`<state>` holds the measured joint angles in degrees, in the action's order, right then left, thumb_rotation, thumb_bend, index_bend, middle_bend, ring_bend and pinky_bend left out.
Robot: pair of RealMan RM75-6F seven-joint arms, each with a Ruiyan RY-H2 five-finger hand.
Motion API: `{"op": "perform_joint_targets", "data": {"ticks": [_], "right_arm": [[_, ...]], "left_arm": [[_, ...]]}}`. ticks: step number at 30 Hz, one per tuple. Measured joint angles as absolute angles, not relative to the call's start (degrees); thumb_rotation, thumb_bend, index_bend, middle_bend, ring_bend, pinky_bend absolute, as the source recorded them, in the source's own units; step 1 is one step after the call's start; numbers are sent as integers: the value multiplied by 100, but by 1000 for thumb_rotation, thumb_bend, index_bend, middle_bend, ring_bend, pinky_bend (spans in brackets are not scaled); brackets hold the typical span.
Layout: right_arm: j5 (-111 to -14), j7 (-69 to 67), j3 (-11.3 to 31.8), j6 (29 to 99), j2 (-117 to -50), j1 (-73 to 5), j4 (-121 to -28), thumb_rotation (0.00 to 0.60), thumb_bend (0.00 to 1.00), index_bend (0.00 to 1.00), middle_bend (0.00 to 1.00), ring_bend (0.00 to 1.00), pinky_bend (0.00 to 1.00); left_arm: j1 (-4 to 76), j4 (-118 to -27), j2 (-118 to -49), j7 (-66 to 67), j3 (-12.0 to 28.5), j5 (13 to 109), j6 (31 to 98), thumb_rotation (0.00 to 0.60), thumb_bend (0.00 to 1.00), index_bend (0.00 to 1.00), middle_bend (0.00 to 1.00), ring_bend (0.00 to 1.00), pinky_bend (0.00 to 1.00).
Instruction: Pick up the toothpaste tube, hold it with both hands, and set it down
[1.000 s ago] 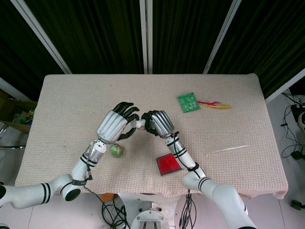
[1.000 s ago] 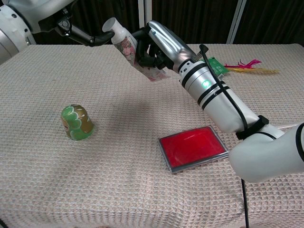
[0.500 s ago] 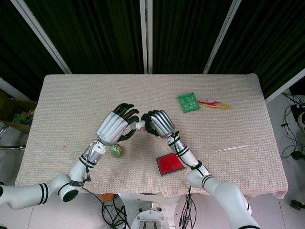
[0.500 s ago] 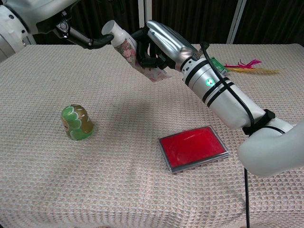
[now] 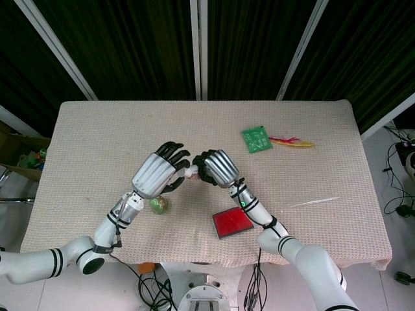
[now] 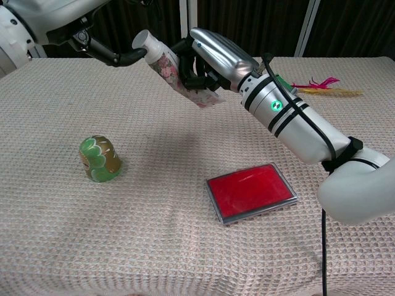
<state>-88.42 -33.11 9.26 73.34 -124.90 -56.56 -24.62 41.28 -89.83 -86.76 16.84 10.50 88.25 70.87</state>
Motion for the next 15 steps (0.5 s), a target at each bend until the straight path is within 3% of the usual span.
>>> {"op": "perform_joint_targets", "data": {"ticks": [15], "right_arm": [[-8884, -3290, 884, 7345, -12439, -5642, -2488, 600, 683, 864, 693, 594, 684]], "left_arm": [[4124, -8980, -8596, 1795, 1015, 8842, 7065, 540, 510, 478, 297, 193, 228]]}}
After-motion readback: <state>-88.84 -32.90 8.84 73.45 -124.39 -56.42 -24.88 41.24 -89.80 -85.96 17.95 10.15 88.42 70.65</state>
